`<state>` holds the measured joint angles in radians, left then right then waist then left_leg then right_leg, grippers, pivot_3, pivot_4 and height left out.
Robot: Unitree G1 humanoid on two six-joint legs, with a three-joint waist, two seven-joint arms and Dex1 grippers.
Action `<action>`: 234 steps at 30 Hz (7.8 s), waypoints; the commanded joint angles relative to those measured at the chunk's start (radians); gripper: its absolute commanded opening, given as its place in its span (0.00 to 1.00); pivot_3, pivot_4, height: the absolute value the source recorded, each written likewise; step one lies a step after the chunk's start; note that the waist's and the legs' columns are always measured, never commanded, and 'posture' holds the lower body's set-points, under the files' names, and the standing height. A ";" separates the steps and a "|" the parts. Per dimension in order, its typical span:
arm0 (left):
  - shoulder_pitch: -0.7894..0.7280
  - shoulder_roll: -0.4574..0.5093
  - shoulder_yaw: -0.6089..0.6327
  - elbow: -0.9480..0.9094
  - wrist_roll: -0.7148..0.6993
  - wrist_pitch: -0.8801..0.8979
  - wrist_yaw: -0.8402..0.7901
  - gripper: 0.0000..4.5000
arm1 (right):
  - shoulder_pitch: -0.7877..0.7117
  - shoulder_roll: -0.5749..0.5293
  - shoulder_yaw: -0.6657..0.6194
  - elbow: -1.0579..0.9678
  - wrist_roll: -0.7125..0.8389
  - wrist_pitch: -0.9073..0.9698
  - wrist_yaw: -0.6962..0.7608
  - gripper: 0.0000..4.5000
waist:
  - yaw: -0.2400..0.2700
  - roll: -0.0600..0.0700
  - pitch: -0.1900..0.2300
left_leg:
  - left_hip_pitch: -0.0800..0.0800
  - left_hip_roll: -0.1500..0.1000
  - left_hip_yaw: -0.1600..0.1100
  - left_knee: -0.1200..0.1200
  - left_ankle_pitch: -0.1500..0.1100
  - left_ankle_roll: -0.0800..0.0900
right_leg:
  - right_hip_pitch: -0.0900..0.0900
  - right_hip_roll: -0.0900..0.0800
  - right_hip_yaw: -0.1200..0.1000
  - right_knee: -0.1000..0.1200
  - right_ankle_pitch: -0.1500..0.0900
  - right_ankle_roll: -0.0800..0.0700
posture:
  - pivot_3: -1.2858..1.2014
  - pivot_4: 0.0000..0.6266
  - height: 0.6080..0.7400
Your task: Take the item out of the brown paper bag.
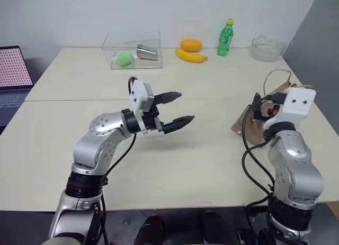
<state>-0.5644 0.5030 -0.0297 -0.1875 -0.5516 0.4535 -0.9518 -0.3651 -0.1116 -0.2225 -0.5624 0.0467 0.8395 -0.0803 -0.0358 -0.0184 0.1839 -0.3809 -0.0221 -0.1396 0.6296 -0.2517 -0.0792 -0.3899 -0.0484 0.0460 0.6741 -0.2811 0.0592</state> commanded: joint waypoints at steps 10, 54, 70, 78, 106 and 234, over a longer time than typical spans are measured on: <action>-0.083 0.017 0.031 0.046 0.000 -0.029 -0.051 1.00 | -0.208 -0.023 -0.035 0.193 0.005 -0.079 -0.049 1.00 | -0.009 0.001 0.000 | -0.001 0.000 0.000 0.000 0.000 0.000 | -0.001 0.000 0.000 0.000 0.000 0.000 | 0.52 0.24 1.00; -0.029 0.108 0.118 0.062 -0.066 0.094 -0.074 1.00 | -0.733 -0.540 0.149 0.602 0.525 0.210 0.846 0.00 | -0.025 0.005 0.005 | -0.006 0.000 0.002 0.000 0.000 0.001 | -0.007 -0.001 0.001 0.001 0.000 0.000 | 0.52 0.24 1.00; 0.171 0.191 0.190 -0.125 -0.179 0.239 -0.022 1.00 | -1.011 -0.469 0.548 0.993 0.231 -0.386 1.425 0.00 | -0.029 0.006 0.005 | -0.017 0.000 0.002 0.002 0.000 0.000 | -0.020 -0.002 -0.001 0.004 0.000 0.000 | 0.52 0.24 1.00; 0.228 0.215 0.220 -0.186 -0.219 0.280 0.010 1.00 | -1.099 -0.360 0.574 1.250 0.055 -0.815 1.456 0.00 | -0.031 0.006 0.005 | -0.017 0.000 0.002 0.003 0.002 -0.003 | -0.020 -0.002 0.000 0.005 0.000 0.000 | 0.52 0.24 1.00; 0.361 0.196 0.439 -0.195 -0.237 0.224 0.232 1.00 | -1.337 -0.119 0.463 1.829 -0.180 -1.173 1.052 0.00 | -0.050 0.006 0.005 | -0.017 0.000 0.002 0.002 0.004 -0.007 | -0.021 -0.002 0.000 0.007 0.001 -0.001 | 0.52 0.24 1.00; -0.440 0.198 -0.159 0.565 0.277 -0.220 -0.588 0.09 | 0.528 -0.476 0.101 -0.485 0.667 -0.164 0.361 1.00 | -0.039 0.001 0.002 | -0.018 0.000 -0.003 0.015 0.002 -0.001 | -0.014 0.002 -0.001 0.012 0.002 0.001 | 0.52 0.24 1.00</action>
<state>-1.0230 0.6840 -0.2234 0.4507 -0.2725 0.2819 -1.5600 0.1522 -0.5722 -0.1002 -0.9600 0.6909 0.7108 0.2722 -0.0743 -0.0173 0.1855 -0.3985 -0.0223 -0.1428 0.6449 -0.2493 -0.0800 -0.4040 -0.0466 0.0448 0.6856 -0.2786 0.0607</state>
